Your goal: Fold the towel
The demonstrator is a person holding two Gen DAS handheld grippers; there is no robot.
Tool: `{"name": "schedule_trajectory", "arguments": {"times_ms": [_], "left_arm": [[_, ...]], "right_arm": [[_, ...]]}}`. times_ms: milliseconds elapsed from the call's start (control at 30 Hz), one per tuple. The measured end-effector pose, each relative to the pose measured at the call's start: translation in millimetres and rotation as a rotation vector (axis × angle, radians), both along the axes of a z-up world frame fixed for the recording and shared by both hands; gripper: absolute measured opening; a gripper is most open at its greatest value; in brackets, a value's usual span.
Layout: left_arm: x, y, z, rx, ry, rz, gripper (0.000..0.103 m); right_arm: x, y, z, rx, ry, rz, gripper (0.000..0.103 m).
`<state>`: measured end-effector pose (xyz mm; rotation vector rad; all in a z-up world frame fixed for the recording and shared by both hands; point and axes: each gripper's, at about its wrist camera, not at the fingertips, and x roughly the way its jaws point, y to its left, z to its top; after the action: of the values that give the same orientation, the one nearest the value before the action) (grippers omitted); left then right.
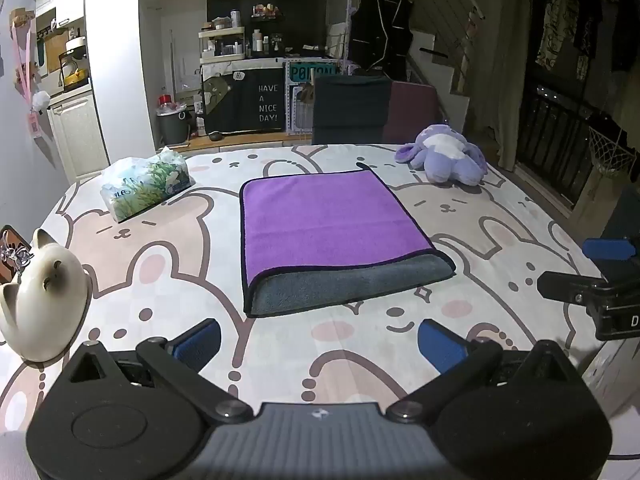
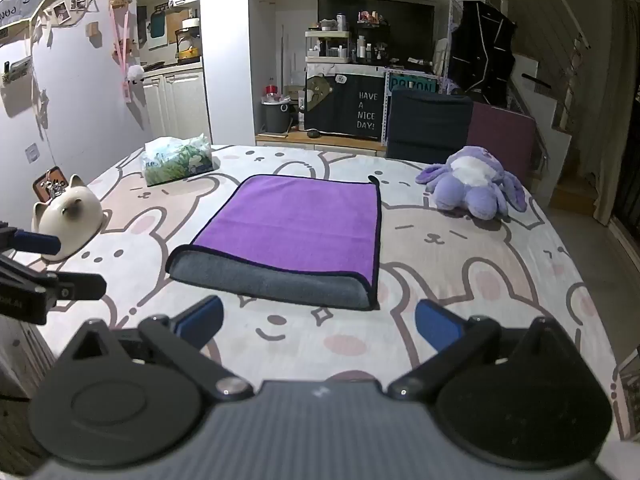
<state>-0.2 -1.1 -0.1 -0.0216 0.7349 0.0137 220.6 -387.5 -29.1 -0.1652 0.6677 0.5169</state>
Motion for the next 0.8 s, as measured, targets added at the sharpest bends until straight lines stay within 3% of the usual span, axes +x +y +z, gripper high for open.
{"name": "schedule_trajectory", "arguments": {"times_ms": [800], "left_arm": [[0.2, 1.1, 0.2, -0.013, 0.002, 0.001, 0.103]], "right_arm": [[0.5, 0.8, 1.0, -0.003, 0.001, 0.004, 0.103]]}}
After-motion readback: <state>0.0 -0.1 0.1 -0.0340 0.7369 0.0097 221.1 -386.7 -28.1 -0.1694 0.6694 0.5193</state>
